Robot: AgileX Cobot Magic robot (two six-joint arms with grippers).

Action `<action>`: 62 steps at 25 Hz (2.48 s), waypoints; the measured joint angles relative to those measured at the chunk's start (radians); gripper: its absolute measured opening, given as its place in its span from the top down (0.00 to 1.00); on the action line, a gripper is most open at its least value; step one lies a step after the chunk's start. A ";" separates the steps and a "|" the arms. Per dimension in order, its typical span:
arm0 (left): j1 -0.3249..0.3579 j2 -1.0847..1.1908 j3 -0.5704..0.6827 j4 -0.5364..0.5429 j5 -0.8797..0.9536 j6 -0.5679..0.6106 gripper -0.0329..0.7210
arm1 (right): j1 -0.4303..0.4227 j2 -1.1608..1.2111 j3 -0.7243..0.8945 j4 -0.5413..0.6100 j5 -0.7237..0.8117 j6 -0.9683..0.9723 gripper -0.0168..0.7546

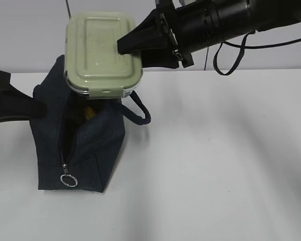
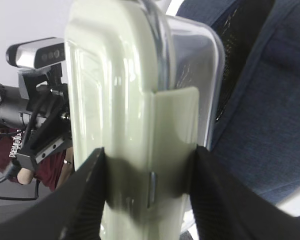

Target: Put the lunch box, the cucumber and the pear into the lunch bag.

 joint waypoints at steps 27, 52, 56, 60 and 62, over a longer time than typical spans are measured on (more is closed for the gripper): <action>0.000 0.000 0.000 -0.002 -0.001 0.000 0.95 | 0.050 0.076 -0.012 -0.257 -0.116 0.081 0.51; 0.000 0.000 0.000 -0.007 0.003 0.000 0.95 | 0.172 0.086 -0.039 -0.277 -0.338 0.209 0.51; 0.000 0.000 0.000 -0.007 0.004 0.000 0.95 | 0.172 0.096 -0.040 -0.258 -0.357 0.211 0.51; 0.000 0.000 0.000 -0.007 0.003 0.000 0.95 | 0.190 0.130 -0.041 -0.243 -0.354 0.212 0.51; 0.000 0.000 0.000 -0.007 0.003 0.000 0.95 | 0.205 0.145 -0.041 -0.241 -0.354 0.212 0.51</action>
